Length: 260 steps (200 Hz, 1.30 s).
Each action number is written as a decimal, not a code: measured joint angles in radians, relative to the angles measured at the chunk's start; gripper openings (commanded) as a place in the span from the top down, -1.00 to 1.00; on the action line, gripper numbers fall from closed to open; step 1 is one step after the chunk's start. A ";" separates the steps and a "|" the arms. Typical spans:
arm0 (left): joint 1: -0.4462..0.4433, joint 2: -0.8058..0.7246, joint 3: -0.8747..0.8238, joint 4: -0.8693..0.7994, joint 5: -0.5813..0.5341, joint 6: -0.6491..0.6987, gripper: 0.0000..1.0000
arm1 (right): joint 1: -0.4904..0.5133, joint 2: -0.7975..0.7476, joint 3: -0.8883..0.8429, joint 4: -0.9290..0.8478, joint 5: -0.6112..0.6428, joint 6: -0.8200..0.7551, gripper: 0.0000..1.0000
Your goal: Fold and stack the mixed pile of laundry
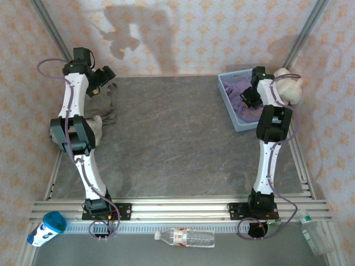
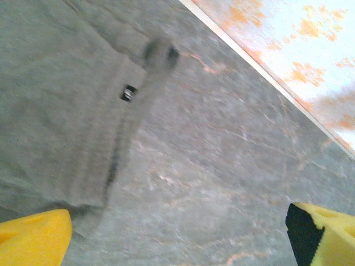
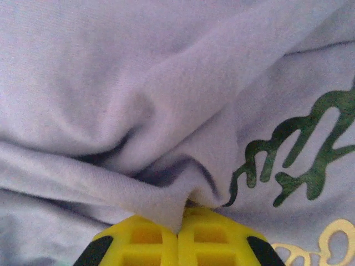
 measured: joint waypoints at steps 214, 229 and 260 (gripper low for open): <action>-0.404 -0.879 -1.040 0.280 -0.241 -0.287 -1.00 | 0.369 -0.925 -0.093 0.316 -0.485 0.258 1.00; -0.404 -0.926 -1.062 0.265 -0.271 -0.305 -1.00 | 0.435 -0.968 -0.279 0.379 -0.496 0.311 1.00; -0.404 -0.998 -1.104 0.241 -0.303 -0.323 -1.00 | 0.441 -1.002 -0.631 0.433 -0.459 0.357 0.39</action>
